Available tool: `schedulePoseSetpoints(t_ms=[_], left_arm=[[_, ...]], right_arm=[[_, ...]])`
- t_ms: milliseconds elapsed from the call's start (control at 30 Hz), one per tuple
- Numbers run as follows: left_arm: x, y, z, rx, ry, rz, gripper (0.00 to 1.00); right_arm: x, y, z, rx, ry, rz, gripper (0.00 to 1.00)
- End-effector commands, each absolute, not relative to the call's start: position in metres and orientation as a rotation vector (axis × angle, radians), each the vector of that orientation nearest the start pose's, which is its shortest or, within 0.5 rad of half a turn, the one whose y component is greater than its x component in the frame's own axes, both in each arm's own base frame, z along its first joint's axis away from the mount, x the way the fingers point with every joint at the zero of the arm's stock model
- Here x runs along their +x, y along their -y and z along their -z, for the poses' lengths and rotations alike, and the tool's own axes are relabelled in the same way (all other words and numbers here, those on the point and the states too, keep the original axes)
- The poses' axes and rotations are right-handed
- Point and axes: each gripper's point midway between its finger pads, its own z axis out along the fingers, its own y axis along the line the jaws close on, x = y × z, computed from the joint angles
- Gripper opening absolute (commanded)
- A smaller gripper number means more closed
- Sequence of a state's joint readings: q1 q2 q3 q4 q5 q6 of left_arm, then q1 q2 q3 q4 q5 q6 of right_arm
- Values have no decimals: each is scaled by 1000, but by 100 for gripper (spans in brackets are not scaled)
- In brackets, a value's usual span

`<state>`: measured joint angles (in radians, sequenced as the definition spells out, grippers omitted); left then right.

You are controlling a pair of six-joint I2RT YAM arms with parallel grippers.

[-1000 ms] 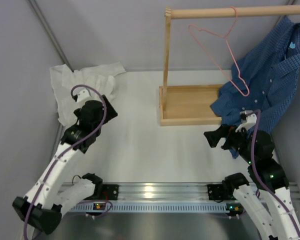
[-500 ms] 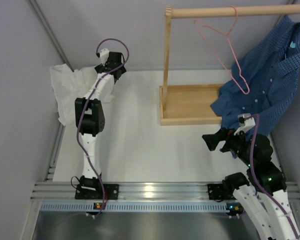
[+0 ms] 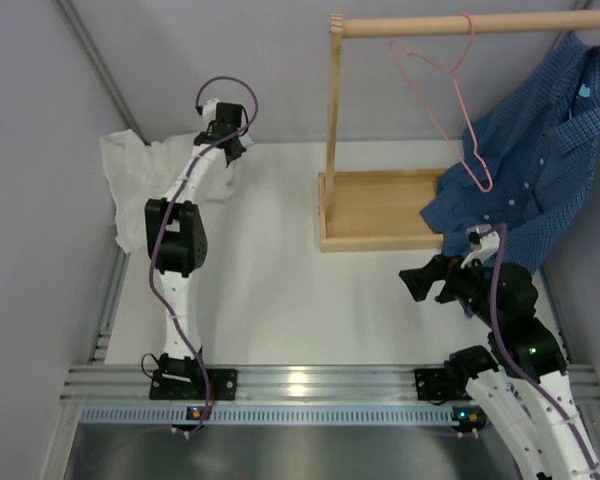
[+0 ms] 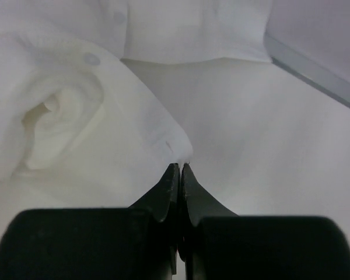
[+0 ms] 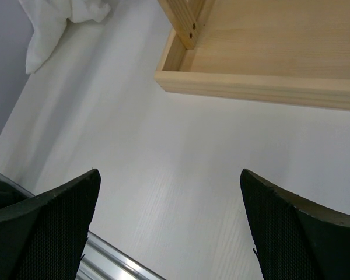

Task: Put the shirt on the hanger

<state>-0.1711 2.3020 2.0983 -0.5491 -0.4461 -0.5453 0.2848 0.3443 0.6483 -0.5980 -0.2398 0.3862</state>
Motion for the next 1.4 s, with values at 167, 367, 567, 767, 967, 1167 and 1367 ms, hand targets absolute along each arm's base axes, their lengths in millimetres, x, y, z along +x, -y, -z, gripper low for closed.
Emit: schedulePoseSetpoints(t_ms=[167, 367, 567, 767, 967, 1167, 1367], left_arm=[[485, 123, -399, -256, -1800, 229, 0], [355, 142, -442, -95, -1736, 543, 0], [231, 162, -319, -55, -1892, 933, 0], [171, 190, -185, -135, -2152, 1272, 0], [150, 193, -183, -99, -2121, 1353, 0], [154, 193, -176, -112, -2151, 1328, 0], [167, 185, -180, -178, -2132, 1246, 0]], right_arm=[[187, -120, -239, -101, -1877, -729, 100], [170, -129, -276, -209, -1769, -790, 100], [144, -162, -261, -395, -1761, -1020, 100], [144, -192, -209, -337, -1840, -1326, 99], [172, -205, -152, -192, -2016, -1212, 94], [176, -227, -120, -199, -2026, -1128, 88], [189, -226, -93, -256, -2085, -940, 88]])
